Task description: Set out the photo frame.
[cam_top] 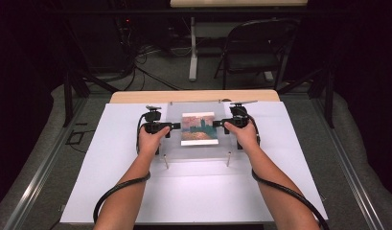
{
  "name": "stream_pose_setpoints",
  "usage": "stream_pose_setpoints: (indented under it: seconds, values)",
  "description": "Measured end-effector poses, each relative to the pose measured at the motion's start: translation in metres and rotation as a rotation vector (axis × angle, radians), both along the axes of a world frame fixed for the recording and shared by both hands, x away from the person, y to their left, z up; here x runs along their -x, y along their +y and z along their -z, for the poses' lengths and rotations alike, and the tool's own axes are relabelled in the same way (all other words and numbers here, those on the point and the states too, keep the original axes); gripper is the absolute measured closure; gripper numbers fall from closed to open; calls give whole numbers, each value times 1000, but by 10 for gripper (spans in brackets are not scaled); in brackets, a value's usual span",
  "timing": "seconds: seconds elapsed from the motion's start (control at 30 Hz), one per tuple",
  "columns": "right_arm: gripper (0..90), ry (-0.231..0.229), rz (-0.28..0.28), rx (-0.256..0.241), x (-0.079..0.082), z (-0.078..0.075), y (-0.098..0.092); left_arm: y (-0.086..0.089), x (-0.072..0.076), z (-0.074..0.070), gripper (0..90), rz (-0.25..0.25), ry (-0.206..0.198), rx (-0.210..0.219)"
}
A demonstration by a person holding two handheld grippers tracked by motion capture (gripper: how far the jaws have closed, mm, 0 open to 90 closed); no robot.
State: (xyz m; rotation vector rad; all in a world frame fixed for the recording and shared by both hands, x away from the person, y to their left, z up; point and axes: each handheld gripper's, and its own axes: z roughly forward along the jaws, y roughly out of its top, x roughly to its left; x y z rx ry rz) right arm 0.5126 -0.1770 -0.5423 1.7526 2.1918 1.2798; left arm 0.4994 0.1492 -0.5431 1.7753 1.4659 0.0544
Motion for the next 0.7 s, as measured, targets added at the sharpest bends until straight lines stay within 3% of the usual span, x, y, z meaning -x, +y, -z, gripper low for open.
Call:
stream_pose_setpoints:
  seconds: [0.27,0.7]
  values:
    - [248,-7,6,5,-1,0,1,1,-1,-2,248,-9,16,-1]
    - [258,-25,4,17,2,-5,2,1,2,-5,253,-15,-17,-4]
